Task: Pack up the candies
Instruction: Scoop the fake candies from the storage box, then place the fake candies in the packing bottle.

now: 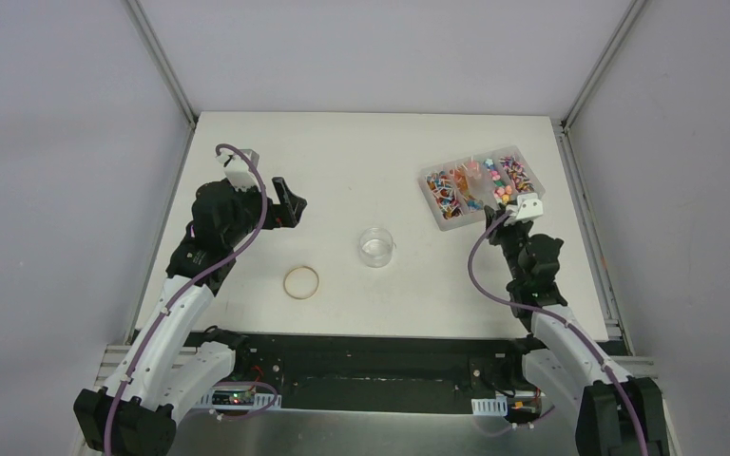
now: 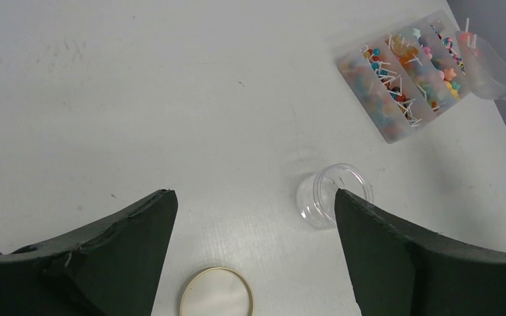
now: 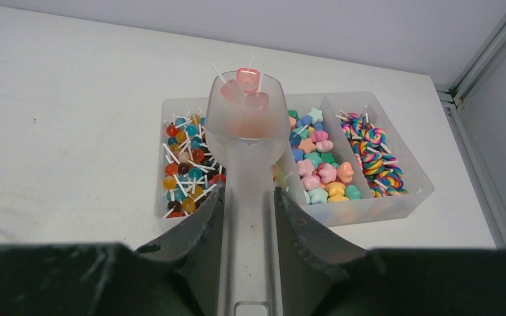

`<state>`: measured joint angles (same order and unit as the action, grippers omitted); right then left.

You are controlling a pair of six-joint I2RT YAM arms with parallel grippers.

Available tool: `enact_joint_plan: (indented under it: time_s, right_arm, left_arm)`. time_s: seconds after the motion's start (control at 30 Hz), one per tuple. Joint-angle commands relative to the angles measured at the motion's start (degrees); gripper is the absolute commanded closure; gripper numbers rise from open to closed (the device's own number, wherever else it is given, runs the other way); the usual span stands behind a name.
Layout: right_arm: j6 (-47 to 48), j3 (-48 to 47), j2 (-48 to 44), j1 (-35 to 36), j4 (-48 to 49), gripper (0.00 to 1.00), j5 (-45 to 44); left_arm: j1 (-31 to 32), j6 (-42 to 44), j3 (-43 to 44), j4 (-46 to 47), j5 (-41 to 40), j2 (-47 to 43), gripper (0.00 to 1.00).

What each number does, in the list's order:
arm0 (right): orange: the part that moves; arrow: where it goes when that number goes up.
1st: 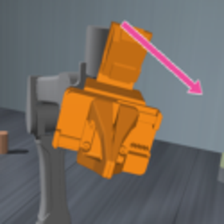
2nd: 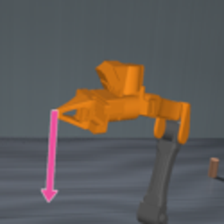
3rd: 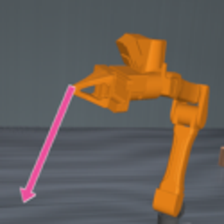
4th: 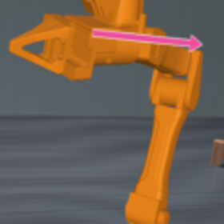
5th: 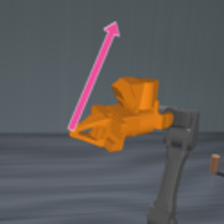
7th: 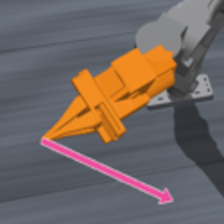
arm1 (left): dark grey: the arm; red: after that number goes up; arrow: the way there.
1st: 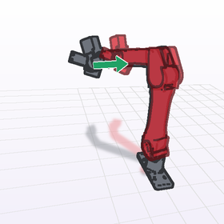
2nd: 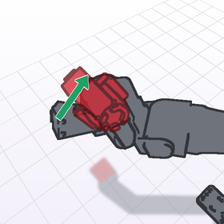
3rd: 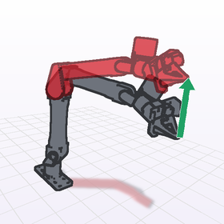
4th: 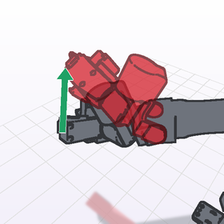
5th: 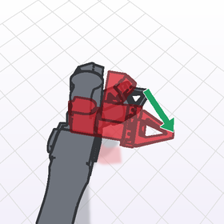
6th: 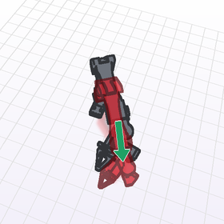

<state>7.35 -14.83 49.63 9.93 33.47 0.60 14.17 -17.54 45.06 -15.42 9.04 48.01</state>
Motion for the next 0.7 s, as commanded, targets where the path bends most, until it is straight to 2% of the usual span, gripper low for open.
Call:
enact_joint_plan:
  time_s: [0.0,0.23,0.53,0.67]
  right_arm:
    - [0.87,1.29,-3.49,-0.27,6.56,1.0,3.45]
    - [1.79,1.72,-6.84,-0.18,10.72,1.0,11.02]
    - [4.17,-0.6,-5.73,-0.09,14.09,1.0,22.55]
    - [6.43,-3.5,-5.57,-0.01,8.84,1.0,27.49]
  left_arm:
    - [-0.11,-0.74,-0.15,1.14,0.82,-0.11,0.08]
    - [-0.11,-0.2,-0.32,1.1,0.83,-0.52,0.08]
    - [-0.11,0.47,-0.32,1.18,0.84,-0.58,0.06]
    - [-0.11,0.73,-0.43,1.15,0.59,-0.75,0.06]
